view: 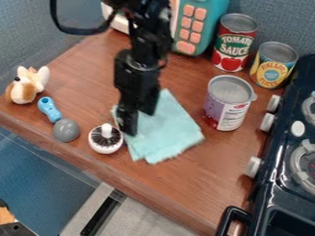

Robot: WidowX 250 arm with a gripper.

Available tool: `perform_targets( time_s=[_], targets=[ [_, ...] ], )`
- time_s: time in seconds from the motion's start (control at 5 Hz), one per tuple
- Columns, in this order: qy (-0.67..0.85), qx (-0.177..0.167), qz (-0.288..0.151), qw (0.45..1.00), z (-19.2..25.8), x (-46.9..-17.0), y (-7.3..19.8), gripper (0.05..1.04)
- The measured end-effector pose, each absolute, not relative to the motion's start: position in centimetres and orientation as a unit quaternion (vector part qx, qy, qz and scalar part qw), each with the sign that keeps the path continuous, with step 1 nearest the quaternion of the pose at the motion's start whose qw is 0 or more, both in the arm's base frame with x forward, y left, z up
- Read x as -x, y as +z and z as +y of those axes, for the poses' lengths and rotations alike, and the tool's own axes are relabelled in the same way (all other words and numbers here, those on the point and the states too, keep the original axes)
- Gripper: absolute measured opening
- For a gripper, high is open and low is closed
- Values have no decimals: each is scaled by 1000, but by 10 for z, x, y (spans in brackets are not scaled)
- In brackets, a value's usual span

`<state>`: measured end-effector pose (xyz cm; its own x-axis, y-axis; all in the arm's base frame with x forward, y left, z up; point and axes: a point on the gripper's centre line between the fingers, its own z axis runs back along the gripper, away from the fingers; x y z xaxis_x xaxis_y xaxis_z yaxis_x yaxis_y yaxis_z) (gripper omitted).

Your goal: Move the blue cloth to the left top of the table

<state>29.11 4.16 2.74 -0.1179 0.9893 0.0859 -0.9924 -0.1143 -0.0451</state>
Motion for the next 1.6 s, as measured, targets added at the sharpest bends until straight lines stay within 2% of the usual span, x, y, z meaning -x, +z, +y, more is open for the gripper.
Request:
perform_targets(
  time_s=[0.4, 0.8, 1.2, 1.6],
  targets=[
    [768, -27, -54, 637, 80, -316, 31, 999],
    [774, -11, -53, 631, 106, -365, 30, 999],
    [771, -13, -57, 634, 123, -380, 37, 999],
    [762, -16, -55, 645, 121, -380, 46, 999]
  ],
)
